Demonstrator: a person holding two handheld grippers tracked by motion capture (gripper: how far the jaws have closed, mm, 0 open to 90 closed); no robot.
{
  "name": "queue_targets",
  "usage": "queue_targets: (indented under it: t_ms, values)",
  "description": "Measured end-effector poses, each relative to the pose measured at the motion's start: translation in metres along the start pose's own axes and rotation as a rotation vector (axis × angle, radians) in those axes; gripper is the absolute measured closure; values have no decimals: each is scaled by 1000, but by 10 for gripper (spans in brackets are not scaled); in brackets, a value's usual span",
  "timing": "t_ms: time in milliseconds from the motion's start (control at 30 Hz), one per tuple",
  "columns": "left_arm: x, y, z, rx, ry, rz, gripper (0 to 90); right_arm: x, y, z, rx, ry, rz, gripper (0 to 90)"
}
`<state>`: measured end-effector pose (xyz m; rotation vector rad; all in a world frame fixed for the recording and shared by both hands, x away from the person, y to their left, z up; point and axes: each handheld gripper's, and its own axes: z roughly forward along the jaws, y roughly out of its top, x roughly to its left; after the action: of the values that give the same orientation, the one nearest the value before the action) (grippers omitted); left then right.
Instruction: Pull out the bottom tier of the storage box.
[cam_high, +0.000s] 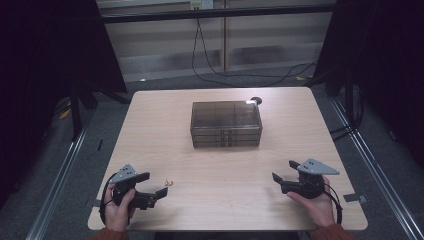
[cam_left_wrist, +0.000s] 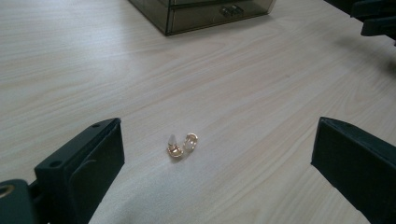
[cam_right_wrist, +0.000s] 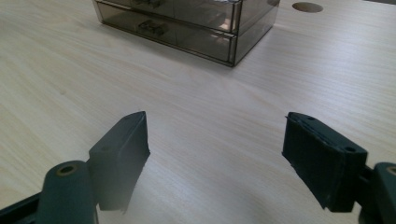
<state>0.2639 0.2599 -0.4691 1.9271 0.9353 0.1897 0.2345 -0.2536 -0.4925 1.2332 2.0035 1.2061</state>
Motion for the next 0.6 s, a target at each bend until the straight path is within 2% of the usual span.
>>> queue_targets:
  t_ms: [600]
  values:
    - [-1, -1, 0, 11, -5, 10, 24, 22, 8, 11, 30, 74, -82, 313]
